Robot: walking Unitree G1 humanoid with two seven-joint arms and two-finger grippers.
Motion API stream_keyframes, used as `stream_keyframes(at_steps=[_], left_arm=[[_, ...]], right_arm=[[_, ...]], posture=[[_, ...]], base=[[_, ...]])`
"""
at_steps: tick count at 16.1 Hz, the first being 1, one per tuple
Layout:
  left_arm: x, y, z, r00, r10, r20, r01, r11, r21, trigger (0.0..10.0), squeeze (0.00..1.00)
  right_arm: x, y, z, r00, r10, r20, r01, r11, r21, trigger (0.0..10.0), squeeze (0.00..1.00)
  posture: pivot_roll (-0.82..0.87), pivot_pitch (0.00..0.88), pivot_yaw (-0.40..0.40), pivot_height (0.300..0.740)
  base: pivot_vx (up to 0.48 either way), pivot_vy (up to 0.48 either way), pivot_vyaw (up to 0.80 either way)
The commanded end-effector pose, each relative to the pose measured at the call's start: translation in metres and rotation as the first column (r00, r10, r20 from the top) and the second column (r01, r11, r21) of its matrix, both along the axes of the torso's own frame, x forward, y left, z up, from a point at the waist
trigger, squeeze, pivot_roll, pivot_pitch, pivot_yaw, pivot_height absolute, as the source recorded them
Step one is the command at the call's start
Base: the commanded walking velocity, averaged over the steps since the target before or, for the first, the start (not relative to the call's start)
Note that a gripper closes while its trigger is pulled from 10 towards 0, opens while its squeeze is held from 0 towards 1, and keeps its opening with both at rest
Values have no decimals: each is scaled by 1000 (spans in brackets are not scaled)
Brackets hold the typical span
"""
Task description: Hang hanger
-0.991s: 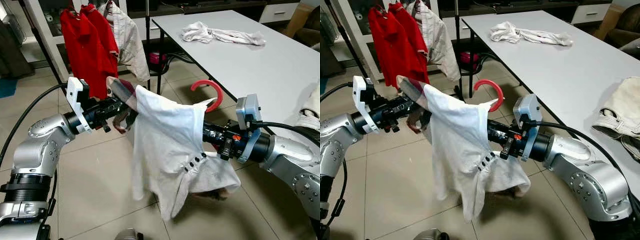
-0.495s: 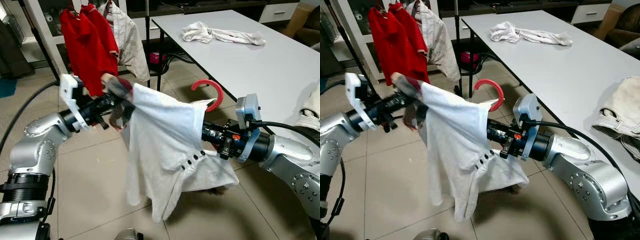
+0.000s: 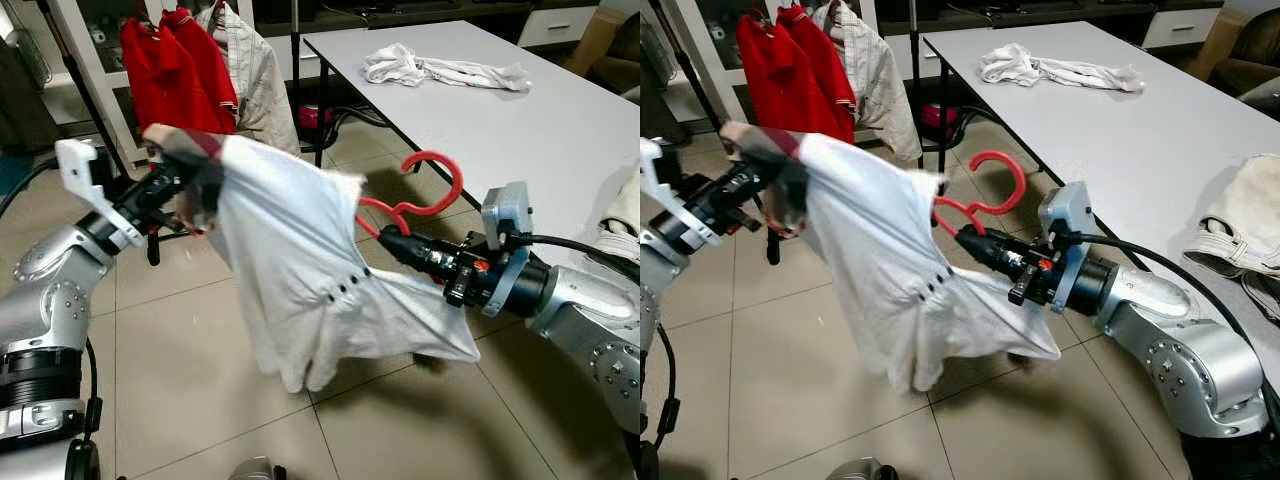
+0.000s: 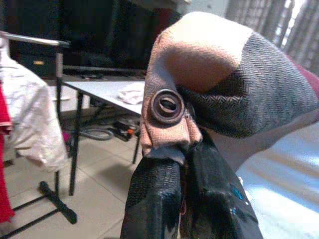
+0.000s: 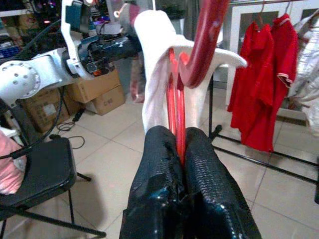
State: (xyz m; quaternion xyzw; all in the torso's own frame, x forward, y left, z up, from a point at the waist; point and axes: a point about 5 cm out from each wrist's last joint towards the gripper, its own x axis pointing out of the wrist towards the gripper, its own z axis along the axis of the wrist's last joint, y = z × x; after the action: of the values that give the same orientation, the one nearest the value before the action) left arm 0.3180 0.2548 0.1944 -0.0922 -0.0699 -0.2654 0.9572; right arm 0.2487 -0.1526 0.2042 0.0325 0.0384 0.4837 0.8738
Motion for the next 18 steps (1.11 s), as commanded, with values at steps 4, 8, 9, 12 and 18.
stream_keyframes(at_steps=[4,8,9,12,18], left_arm=[[-2,6,-2,998,63,10,-63,998,-18,0,0],[-2,16,-4,984,178,16,-177,984,-34,0,0],[-2,15,-4,985,173,16,-173,985,-26,0,0],[1,-5,-10,995,98,-15,-97,994,50,10000,0],[1,-13,-31,991,93,-94,-79,987,141,10000,1000]], right_arm=[[4,-8,8,998,-45,36,45,999,2,10000,0],[6,-10,8,998,-55,40,55,998,-4,10000,0],[6,-11,8,998,-56,41,56,998,-5,10000,0],[7,-8,8,998,-52,44,52,999,-4,10000,0],[12,-19,-5,979,-191,-75,191,982,-18,10000,0]], posture=[[-34,0,17,740],[-33,0,14,740],[-32,0,10,740],[-30,0,12,740],[-38,0,28,740]], base=[[0,0,0],[0,0,0],[0,0,0],[0,0,0],[0,0,0]])
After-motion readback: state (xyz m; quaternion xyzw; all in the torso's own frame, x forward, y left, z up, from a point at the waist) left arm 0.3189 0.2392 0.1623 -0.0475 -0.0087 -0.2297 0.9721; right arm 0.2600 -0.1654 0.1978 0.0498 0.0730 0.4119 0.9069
